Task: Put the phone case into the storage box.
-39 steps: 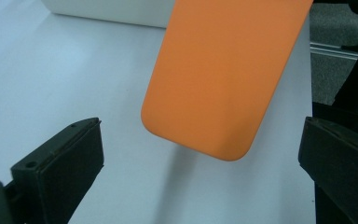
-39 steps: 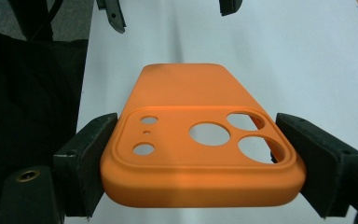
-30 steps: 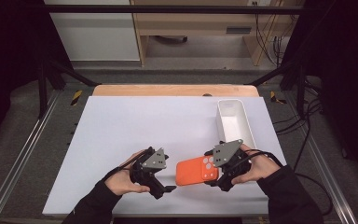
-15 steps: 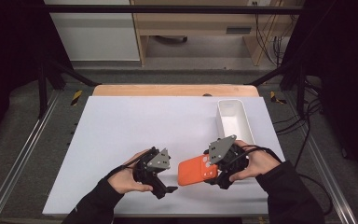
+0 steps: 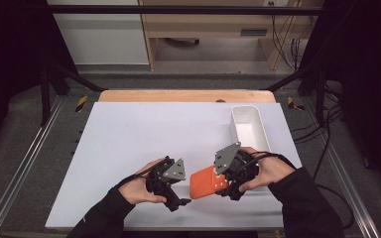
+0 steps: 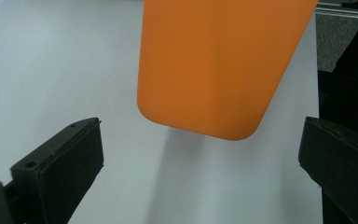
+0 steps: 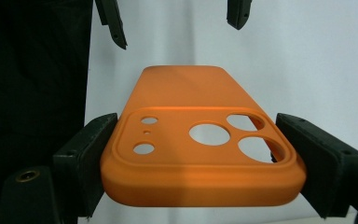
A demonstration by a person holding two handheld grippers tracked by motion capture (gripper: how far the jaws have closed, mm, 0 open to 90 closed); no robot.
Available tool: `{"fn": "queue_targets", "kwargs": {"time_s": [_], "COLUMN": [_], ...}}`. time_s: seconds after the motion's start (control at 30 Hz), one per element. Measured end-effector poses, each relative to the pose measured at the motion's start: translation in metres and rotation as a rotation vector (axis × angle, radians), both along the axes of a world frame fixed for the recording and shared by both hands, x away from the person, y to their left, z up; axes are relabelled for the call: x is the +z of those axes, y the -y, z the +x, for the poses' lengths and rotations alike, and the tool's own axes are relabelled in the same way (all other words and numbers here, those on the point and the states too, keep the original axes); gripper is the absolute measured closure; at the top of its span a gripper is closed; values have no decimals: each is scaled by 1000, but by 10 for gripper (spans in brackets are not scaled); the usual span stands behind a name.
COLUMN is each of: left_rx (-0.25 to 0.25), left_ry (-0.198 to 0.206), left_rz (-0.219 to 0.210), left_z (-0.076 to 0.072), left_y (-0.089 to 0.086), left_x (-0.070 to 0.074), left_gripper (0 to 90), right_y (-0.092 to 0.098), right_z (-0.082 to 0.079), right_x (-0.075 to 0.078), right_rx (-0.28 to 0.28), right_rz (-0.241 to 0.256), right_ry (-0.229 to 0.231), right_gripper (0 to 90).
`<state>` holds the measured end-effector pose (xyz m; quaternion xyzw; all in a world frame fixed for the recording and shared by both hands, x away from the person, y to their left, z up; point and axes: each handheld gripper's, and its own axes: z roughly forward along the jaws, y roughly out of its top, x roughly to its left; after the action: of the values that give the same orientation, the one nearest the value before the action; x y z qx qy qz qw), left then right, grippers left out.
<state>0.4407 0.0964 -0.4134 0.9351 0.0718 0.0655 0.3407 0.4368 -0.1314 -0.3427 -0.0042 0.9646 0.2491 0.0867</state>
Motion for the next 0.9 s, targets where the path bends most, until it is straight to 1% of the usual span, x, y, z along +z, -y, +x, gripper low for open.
{"fn": "queue_targets", "kwargs": {"time_s": [0.13, 0.3, 0.37, 0.6, 0.7, 0.9], "left_rx": [-3, -7, -14, -19, -29, -38], "left_ry": [-5, -8, -4, 2, 10, 13], "left_rz": [5, 19, 26, 35, 37, 58], "left_z": [0, 0, 0, 0, 0, 0], "left_y": [2, 7, 8, 14, 15, 20], "left_x": [0, -2, -2, -2, -2, -3], "left_gripper": [0, 0, 0, 0, 0, 0], "right_y": [-4, -9, -11, -16, -18, -22], "right_z": [0, 0, 0, 1, 1, 1], "right_x": [1, 0, 0, 1, 2, 4], "right_rx": [4, 6, 3, 13, 14, 16], "right_rz": [-14, -56, -64, -80, -83, -86], "right_ry": [1, -15, -19, -18, -21, -26], "right_gripper": [163, 164, 164, 164, 164, 164]}}
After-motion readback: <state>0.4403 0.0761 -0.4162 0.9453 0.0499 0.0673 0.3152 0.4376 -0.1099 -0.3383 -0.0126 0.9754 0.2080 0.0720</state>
